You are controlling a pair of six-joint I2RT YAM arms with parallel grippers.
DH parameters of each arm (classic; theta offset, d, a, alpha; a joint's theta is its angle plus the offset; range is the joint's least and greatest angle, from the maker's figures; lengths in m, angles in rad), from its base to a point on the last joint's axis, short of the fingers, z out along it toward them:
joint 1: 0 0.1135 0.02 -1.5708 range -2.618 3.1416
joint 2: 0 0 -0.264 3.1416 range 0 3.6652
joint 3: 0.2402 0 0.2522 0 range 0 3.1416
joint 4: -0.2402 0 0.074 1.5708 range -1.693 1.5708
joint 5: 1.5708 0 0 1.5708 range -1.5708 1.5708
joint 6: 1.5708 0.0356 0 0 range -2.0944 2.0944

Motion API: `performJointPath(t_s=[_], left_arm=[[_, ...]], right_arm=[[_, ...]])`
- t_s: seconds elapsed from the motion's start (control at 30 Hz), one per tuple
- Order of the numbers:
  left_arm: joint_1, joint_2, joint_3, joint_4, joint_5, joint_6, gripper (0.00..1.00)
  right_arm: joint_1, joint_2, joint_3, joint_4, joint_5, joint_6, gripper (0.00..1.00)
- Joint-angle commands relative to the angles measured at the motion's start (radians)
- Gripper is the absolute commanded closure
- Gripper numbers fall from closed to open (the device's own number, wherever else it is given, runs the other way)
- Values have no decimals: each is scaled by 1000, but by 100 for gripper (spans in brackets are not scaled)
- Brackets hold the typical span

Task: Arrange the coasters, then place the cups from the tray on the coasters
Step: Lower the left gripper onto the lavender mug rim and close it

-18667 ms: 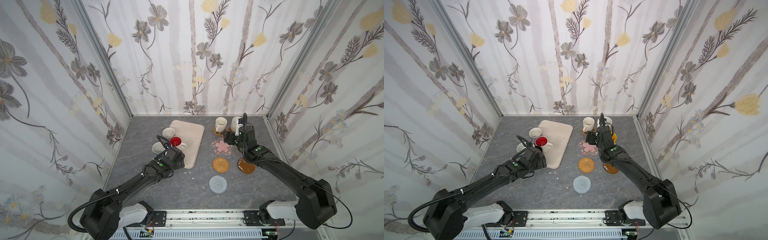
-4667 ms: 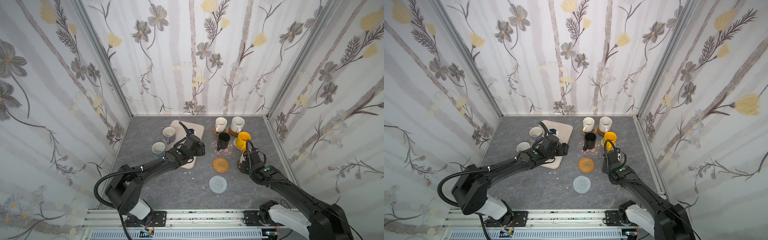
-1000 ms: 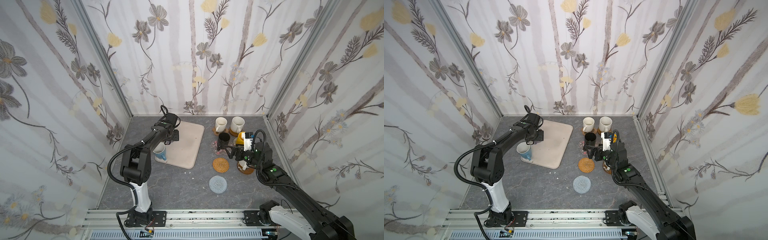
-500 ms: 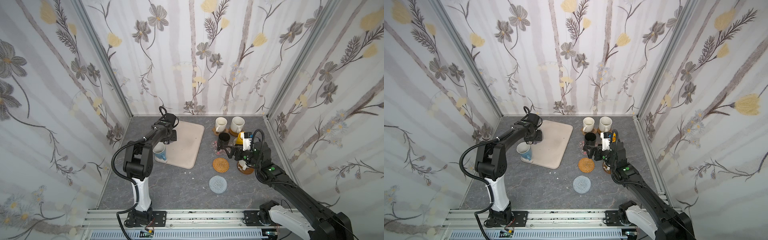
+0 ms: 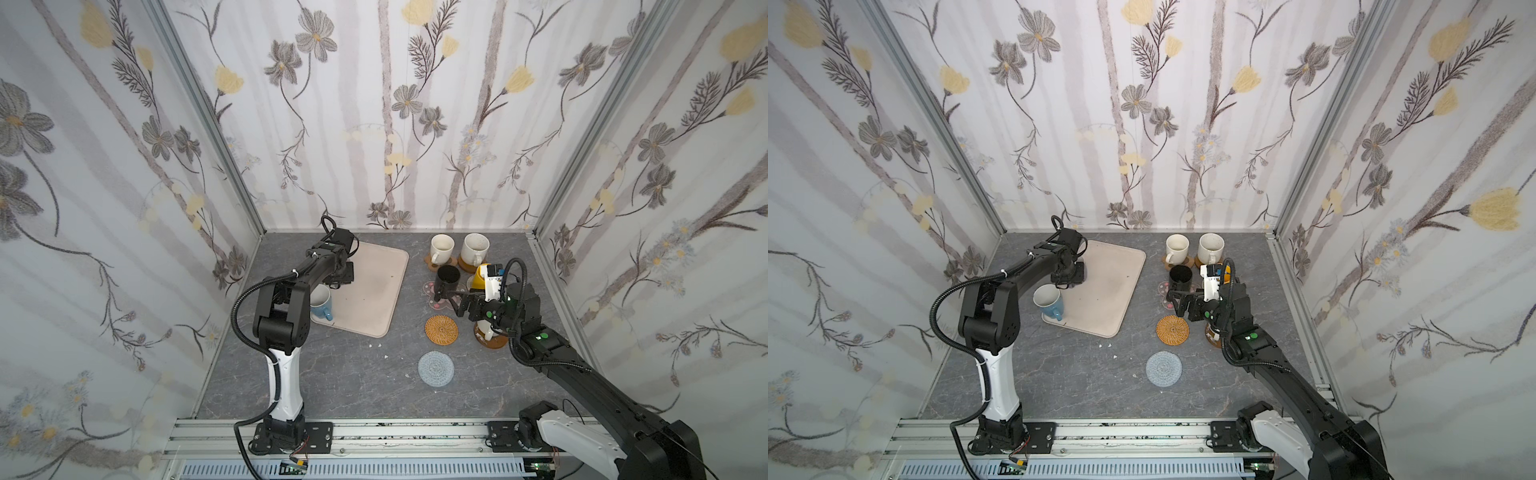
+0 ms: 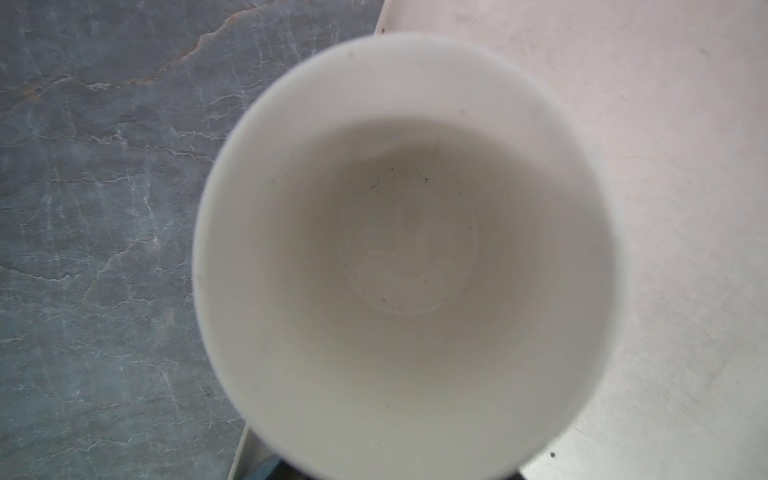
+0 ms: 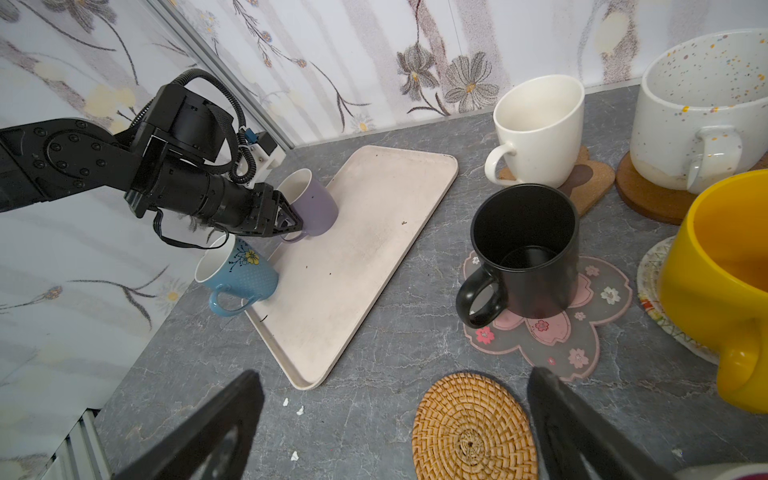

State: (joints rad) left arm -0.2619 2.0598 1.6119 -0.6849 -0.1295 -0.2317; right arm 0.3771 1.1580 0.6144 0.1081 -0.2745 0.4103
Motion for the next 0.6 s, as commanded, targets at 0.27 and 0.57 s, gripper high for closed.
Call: performJointPath(t_s=[0.27, 0.57], left_arm=[[-1, 19, 11, -4, 22, -3, 82], [-25, -31, 5, -5, 34, 18, 100]], right_arm=[[-5, -7, -1, 39, -11, 2, 0], [-10, -7, 0, 41, -11, 2, 0]])
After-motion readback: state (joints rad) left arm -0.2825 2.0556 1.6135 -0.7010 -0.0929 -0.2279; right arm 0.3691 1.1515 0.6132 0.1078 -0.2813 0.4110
